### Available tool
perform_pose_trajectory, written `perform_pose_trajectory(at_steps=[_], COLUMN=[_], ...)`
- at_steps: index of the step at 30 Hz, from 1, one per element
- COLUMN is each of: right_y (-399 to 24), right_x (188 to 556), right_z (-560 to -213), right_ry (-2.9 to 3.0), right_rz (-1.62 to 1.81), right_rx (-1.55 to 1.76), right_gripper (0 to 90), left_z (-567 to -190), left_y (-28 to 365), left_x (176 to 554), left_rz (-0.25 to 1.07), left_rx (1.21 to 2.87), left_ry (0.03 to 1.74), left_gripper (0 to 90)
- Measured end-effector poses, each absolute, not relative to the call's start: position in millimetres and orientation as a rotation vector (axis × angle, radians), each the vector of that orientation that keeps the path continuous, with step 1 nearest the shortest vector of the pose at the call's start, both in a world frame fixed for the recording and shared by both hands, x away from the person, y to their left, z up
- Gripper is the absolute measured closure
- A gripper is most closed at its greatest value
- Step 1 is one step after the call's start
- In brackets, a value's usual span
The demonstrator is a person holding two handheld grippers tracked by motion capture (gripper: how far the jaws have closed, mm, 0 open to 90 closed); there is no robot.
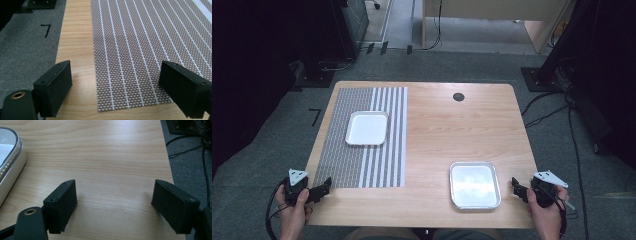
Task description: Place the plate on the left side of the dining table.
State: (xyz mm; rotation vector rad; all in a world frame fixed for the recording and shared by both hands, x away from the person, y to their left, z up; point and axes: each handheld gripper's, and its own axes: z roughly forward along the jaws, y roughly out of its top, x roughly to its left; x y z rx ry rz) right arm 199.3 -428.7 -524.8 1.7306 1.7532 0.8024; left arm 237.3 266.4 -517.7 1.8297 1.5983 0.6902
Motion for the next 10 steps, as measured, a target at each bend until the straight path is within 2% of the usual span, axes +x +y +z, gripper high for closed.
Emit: perform_pose_trajectory(at_steps=[10], right_y=[-428.4], right_x=[199.7], right_z=[-525.0], right_ry=[1.765], right_rz=[0.803], right_rx=[1.727], right_gripper=[16.4], left_z=[-517.0], left_y=[266.1], left_x=[237.5], left_rz=[0.691], left_rx=[1.819], left_ry=[1.618], left_gripper=[12.5])
